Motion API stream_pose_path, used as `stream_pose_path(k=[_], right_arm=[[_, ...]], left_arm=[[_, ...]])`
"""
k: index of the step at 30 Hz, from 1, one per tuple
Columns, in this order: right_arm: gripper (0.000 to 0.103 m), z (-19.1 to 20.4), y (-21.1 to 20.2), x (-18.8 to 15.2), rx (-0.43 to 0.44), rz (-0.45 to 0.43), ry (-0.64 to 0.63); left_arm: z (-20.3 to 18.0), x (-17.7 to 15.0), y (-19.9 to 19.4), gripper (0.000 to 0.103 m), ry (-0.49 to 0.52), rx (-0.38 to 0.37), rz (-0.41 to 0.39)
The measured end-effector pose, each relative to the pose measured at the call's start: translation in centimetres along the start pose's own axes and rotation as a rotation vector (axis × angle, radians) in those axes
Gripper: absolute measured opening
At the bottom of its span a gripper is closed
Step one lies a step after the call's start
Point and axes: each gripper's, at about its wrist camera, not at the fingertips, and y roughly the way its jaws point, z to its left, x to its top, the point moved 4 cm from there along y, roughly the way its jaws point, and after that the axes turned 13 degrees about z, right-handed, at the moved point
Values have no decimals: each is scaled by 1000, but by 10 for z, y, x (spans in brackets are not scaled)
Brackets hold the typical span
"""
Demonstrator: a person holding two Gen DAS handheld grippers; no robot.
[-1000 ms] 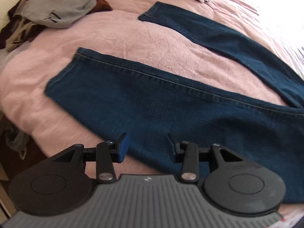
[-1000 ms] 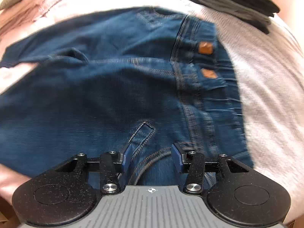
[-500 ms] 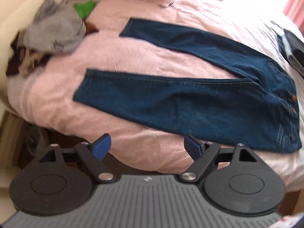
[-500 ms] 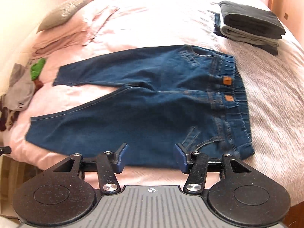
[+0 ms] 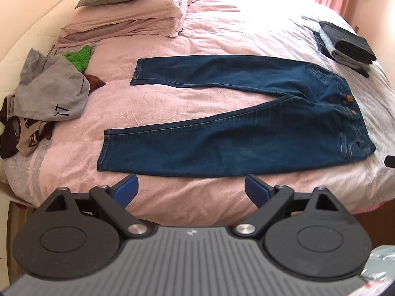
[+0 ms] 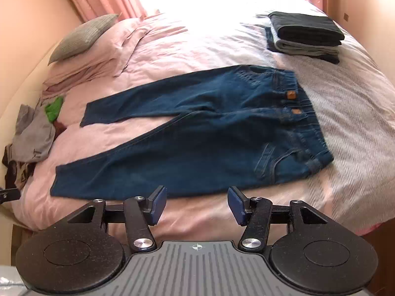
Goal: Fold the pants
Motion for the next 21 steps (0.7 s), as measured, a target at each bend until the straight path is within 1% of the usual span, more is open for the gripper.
stream_pose_path(k=[4, 10, 21], right_arm=[[52, 25, 0, -16, -32, 4, -13], [52, 50, -2, -32, -60, 10, -33], [52, 63, -10, -51, -104, 31, -17]], left_arm=[[13, -11, -1, 91, 3, -19, 5], [30, -22, -4, 91, 7, -30, 6], [36, -33, -9, 91, 42, -58, 12]])
